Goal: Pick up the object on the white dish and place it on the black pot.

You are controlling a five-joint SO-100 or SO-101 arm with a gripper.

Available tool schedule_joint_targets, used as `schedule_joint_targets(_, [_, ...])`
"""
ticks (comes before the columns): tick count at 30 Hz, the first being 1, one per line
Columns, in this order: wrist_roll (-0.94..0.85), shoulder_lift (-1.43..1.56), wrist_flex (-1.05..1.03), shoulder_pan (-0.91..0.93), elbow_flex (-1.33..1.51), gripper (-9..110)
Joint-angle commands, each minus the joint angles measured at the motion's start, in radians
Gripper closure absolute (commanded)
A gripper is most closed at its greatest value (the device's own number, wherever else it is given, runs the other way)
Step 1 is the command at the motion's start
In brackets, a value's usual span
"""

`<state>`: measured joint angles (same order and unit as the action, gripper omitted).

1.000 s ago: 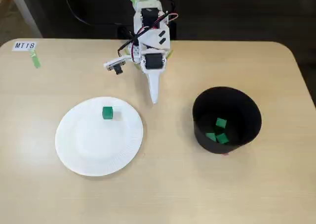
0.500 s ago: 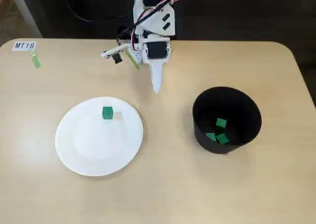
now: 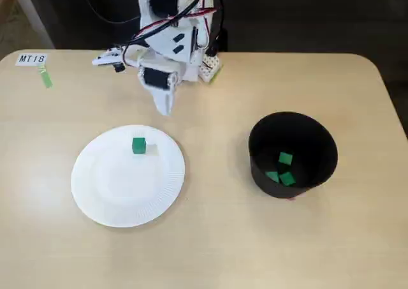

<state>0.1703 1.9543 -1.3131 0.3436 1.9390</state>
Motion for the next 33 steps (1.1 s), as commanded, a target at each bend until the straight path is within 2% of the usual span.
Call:
schedule_joint_targets(1, [0.075,-0.026,-0.023,0.057,-0.049,102])
schedule_joint_targets(12, [0.374,-0.229,-0.043,0.173,-0.095,102])
schedule_joint_targets(21, [0.489,-0.483,-0.029,0.166,-0.318,102])
schedule_joint_targets(30, [0.663,-0.558,0.003,0.143,-0.364,101])
schedule_joint_targets(33, [0.706,-0.569,-0.002,0.133,-0.367,95])
